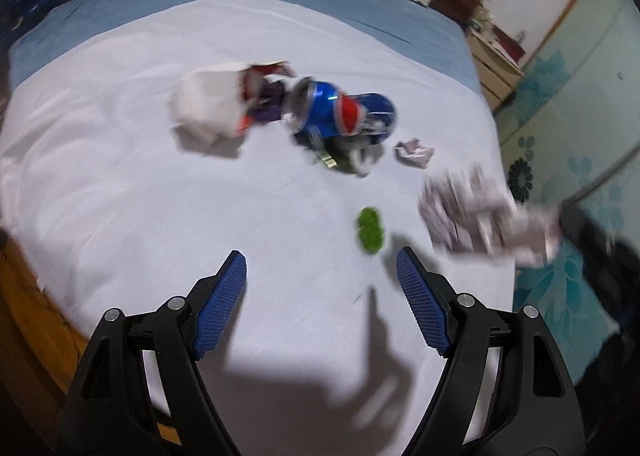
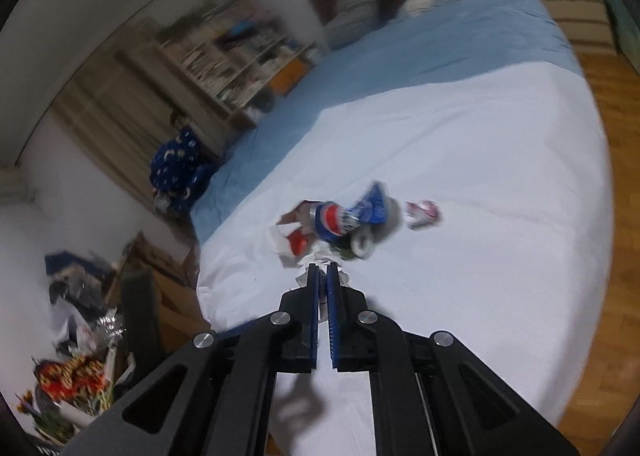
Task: Collect trash
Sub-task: 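Grasp the crumpled white paper with the right tool, then grasp the small green item with the left tool, then carry the green item and crumpled paper to the red basket, open both tools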
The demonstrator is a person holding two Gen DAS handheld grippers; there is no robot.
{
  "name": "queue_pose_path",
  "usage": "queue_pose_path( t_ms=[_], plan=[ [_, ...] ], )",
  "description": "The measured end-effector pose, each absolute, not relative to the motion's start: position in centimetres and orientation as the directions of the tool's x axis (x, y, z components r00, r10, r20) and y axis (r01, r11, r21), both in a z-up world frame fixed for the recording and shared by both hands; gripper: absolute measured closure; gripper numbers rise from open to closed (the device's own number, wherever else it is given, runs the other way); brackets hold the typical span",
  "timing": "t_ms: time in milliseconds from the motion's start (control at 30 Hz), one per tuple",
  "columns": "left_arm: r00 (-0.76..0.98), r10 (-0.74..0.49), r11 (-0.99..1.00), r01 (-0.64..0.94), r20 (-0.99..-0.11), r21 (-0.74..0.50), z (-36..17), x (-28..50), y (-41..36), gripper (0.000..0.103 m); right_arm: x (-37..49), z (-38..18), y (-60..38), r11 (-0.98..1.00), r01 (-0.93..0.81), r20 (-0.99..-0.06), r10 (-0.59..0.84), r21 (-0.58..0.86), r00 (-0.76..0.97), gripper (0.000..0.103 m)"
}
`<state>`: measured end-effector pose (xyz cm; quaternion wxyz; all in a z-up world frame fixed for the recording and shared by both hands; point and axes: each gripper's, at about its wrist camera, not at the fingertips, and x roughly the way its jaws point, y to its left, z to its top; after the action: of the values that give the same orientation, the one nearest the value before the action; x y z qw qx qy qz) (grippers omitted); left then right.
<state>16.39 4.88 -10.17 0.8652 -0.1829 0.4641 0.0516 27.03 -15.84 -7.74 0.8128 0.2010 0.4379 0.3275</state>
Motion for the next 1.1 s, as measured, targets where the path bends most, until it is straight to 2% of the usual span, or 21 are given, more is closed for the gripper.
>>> queue_pose_path(
  t_ms=[200,233,267,333,367,500,667,800,967,1100],
  plan=[
    [0.528,-0.109,0.946,-0.204,-0.842,-0.251,-12.0,20.2,2.6,0.027,25.7,-12.1,-20.7,0.743,-0.212,-0.646,0.660,0.634,0.382,0.097],
    [0.521,-0.095,0.952,-0.201,-0.848,-0.230,-12.3,20.4,2.2,0.038,25.5,-12.6,-21.2,0.744,-0.197,-0.650,0.658,0.638,0.380,0.097],
    [0.518,-0.071,0.958,-0.203,-0.852,-0.204,-12.3,20.5,2.0,0.059,25.4,-13.1,-21.3,0.743,-0.191,-0.650,0.658,0.641,0.379,0.097],
    [0.515,-0.041,0.964,-0.204,-0.856,-0.168,-12.1,20.4,1.7,0.085,24.9,-13.1,-21.9,0.736,-0.190,-0.641,0.664,0.649,0.384,0.097],
    [0.525,-0.074,0.957,-0.201,-0.848,-0.208,-11.9,20.1,1.9,0.090,24.9,-13.0,-22.0,0.732,-0.192,-0.636,0.668,0.653,0.387,0.097],
    [0.573,-0.093,0.947,-0.200,-0.814,-0.249,-10.4,18.4,2.2,0.091,24.3,-11.2,-23.0,0.712,-0.209,-0.605,0.687,0.670,0.403,0.097],
    [0.680,-0.123,0.956,-0.115,-0.723,-0.271,-5.5,12.4,0.0,0.091,22.2,-6.8,-27.0,0.699,-0.228,-0.566,0.694,0.678,0.446,0.097],
    [0.709,-0.237,0.948,0.021,-0.664,-0.317,-1.5,9.3,-4.7,0.091,18.0,-2.5,-33.7,0.739,-0.229,-0.574,0.647,0.634,0.502,0.097],
    [0.646,-0.453,0.891,0.319,-0.615,-0.322,2.6,4.6,-18.1,0.091,10.0,0.7,-45.4,0.873,-0.136,-0.665,0.449,0.468,0.596,0.097],
    [0.451,-0.598,0.771,0.548,-0.662,-0.324,1.8,1.2,-31.0,0.091,1.9,-0.3,-55.1,0.943,0.044,-0.760,0.236,0.329,0.606,0.097]
  ],
)
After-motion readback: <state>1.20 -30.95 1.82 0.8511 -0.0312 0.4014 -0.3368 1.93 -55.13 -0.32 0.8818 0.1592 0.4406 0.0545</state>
